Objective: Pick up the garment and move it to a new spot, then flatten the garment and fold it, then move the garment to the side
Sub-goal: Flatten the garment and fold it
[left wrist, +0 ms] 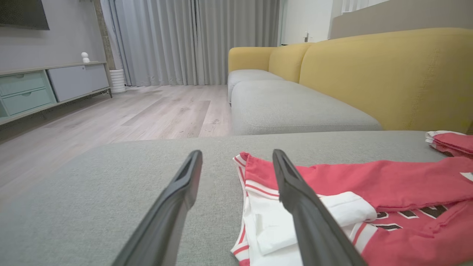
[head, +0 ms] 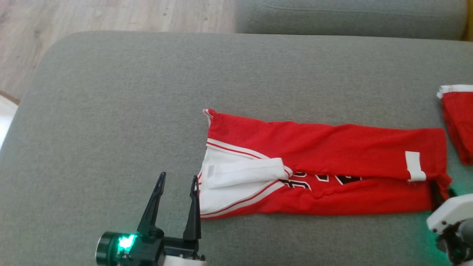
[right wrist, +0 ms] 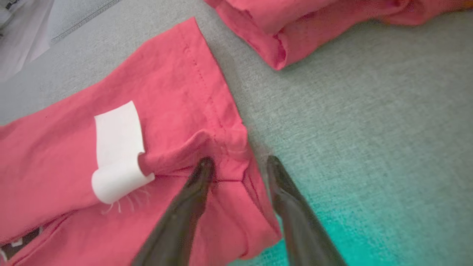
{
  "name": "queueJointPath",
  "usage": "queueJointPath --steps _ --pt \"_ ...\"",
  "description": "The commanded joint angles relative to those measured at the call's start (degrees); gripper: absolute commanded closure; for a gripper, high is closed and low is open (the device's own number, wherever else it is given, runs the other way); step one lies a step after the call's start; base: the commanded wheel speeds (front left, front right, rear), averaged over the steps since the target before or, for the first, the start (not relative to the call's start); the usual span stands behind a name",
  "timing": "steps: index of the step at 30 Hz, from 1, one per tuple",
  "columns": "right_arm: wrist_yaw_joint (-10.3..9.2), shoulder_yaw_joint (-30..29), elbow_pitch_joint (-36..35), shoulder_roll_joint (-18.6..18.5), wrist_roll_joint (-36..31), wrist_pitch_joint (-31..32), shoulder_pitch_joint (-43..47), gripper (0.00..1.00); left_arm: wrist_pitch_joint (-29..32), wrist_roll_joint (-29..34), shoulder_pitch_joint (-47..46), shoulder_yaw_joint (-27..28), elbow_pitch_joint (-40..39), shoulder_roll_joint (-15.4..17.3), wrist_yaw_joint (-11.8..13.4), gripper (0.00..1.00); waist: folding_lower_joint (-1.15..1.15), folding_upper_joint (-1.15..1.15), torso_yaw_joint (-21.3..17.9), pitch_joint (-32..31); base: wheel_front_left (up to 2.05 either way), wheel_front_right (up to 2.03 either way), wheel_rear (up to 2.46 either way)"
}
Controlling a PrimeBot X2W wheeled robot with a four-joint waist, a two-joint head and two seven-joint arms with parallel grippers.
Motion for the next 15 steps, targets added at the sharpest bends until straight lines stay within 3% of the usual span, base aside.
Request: queueJointPath --steps 1,10,15 --pt "0.37 2.76 -0.10 0.21 0.84 0.67 0.17 1.00 -0.54 0.64 -0.55 2.31 -1.51 -0.45 -0.37 0.00 0.01 0.00 -0.71 0.00 0.00 0.00 0.00" --pt "0.37 5.66 -3.78 -5.43 5.31 -5.14 0.60 1.00 -0.54 3.10 0.14 5.89 -1.10 -1.59 -3.25 0.00 0.01 0.00 -4.45 0.15 0.00 0.00 0.00" --pt "0.37 5.84 -7.54 -9.09 8.57 -5.01 0.73 1.00 -0.54 4.08 0.76 7.55 -1.08 -1.97 -4.26 0.00 0.01 0.00 -6.16 0.01 0.00 0.00 0.00"
